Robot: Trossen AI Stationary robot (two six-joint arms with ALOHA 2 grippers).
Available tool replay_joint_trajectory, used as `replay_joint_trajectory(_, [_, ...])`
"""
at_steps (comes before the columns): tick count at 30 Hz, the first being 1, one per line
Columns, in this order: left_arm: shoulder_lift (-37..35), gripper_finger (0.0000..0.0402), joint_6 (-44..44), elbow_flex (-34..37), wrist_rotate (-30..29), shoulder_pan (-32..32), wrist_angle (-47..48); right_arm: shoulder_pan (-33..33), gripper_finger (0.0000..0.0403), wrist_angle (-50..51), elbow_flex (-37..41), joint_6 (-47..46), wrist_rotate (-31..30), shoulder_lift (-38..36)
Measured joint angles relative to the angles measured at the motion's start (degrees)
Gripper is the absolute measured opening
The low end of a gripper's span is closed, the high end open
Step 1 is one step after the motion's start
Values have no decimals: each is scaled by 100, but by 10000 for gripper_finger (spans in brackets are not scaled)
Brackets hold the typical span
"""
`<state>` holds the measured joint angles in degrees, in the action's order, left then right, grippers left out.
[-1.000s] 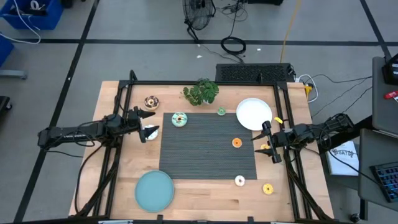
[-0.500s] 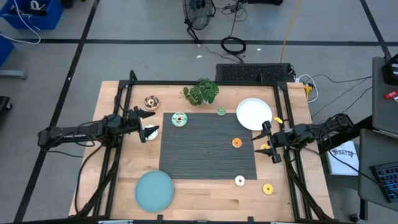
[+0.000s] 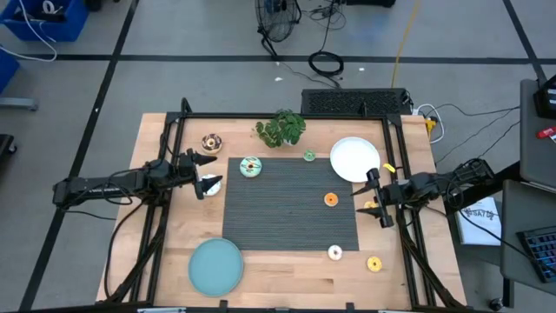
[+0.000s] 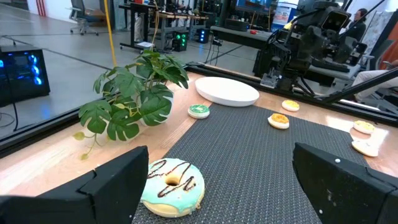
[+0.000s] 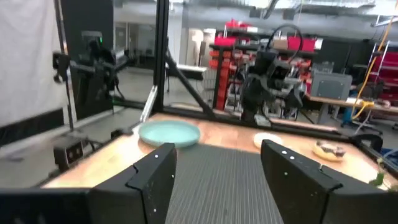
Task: Pick & Place donuts
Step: Put the top small yellow donut on the blue plate
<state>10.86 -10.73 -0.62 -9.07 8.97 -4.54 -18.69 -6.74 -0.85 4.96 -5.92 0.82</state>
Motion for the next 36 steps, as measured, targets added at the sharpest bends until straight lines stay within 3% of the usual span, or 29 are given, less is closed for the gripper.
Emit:
replay_joint_trajectory(11, [0,392,1,1,2,-2,1,-14,222,-1326,1,-2146,-156,0])
replay_joint_trajectory(13, [0,392,1,0,2,-2,1,-14,222,-1300,1,-2125,-154,4])
replay_joint_trajectory(17, [-1,392,0,0,2,-2,1,-14,222,-1308,1,-1196,-154,4])
replay_joint_trajectory(21, [2,392,-1,2,2,-1,1,-14,222,-1236,-10,-1696,-158,7])
replay_joint_trajectory(23, [2,392,0,0,2,1,1,-14,222,-792,-185,-2140,-254,49])
replay_joint_trajectory(28, [1,392,0,0,2,1,1,-11,219,1732,-1180,-2995,-1290,749])
replay_joint_trajectory(36, [2,392,-1,0,3,1,0,6,184,4176,-3067,-4590,-1502,3327])
